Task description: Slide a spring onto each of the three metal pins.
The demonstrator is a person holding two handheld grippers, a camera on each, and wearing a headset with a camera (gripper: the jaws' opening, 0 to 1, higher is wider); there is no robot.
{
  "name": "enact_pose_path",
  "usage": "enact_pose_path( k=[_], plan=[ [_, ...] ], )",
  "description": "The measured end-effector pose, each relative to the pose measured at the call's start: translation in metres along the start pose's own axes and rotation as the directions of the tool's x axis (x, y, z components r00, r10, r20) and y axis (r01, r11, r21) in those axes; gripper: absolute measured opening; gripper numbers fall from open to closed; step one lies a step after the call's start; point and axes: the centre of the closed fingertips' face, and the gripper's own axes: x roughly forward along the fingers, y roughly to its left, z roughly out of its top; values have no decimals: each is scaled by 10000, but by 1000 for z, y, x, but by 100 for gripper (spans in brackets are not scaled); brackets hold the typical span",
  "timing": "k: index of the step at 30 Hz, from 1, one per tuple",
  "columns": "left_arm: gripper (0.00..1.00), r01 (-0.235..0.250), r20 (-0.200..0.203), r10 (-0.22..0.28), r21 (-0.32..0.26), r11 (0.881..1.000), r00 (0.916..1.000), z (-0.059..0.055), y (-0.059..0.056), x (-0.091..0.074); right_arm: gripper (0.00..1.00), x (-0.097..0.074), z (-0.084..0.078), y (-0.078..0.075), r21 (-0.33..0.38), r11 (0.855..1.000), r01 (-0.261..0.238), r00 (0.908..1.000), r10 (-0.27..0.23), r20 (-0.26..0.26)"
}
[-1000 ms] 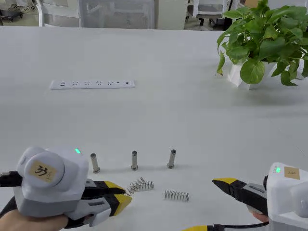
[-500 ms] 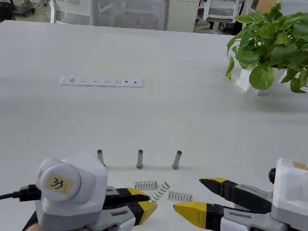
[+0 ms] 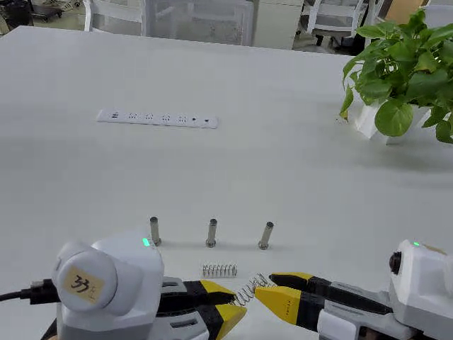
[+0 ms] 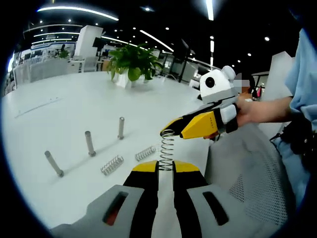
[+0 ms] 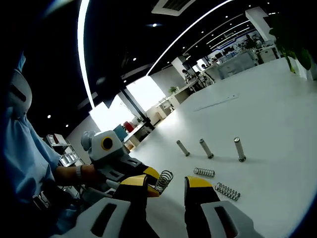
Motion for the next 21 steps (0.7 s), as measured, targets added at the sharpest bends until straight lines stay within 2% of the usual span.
enact_pose_path(
  k=[5, 16, 21],
  plan=[
    [7, 184, -29, -184, 173, 9997, 9998, 0, -3, 1, 14, -1, -1, 3, -27, 9999, -160, 9999, 160, -7],
    [7, 403, -275, -387, 587, 9975, 9989, 1, -7, 2, 7, -1, -2, 6, -50, 9997, -241, 9997, 240, -64],
    [7, 328, -415, -300, 691, 9971, 9987, 1, -6, 3, 7, -1, -1, 8, -419, 9990, -181, 9997, 174, -187]
  ],
)
